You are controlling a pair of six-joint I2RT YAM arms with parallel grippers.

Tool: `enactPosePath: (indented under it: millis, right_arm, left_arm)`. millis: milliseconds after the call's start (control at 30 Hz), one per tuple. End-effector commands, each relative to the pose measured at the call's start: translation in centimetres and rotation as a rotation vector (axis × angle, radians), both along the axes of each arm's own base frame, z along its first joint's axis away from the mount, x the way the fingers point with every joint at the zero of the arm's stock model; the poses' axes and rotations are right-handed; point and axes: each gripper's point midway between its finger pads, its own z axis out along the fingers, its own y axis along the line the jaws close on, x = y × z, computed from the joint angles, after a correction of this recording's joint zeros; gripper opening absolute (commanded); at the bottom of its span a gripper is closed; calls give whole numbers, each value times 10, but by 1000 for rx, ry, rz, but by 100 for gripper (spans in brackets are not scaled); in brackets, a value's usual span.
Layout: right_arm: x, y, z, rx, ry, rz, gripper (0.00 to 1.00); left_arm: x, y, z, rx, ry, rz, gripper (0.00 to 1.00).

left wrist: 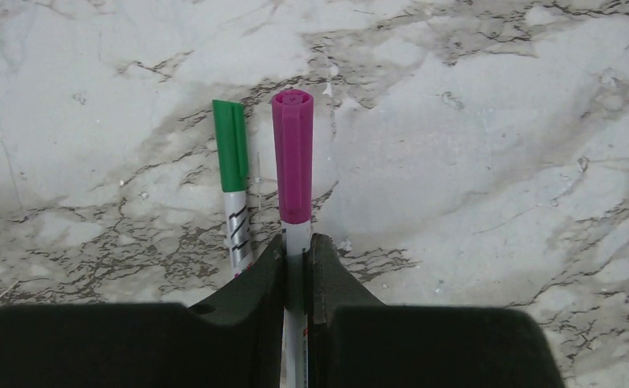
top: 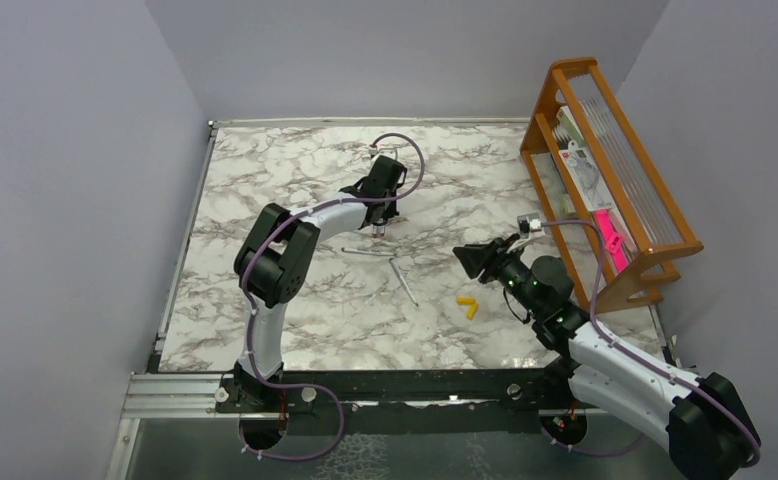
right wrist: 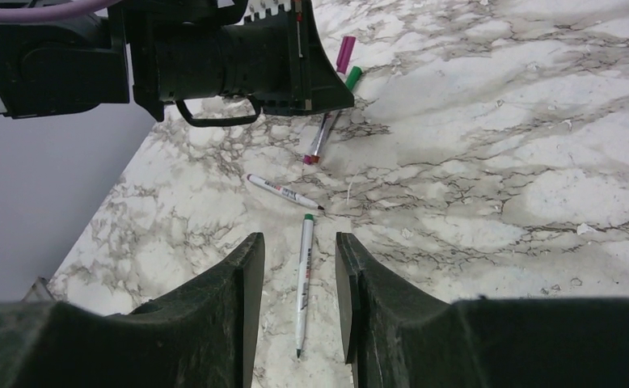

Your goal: Insert the pens into the pen caps

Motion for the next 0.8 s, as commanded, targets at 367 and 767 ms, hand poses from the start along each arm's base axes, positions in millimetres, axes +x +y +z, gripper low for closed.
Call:
enactPosePath:
  millis: [367,767]
  right_arm:
    - [-3,2,-35,-91,84,25,38]
    - [-6,43,-86,-230,244,226,45]
  left_arm:
    - [7,7,-6,-21,9,17,24]
    - [-6,-3,54,-179,-137,-53,27]
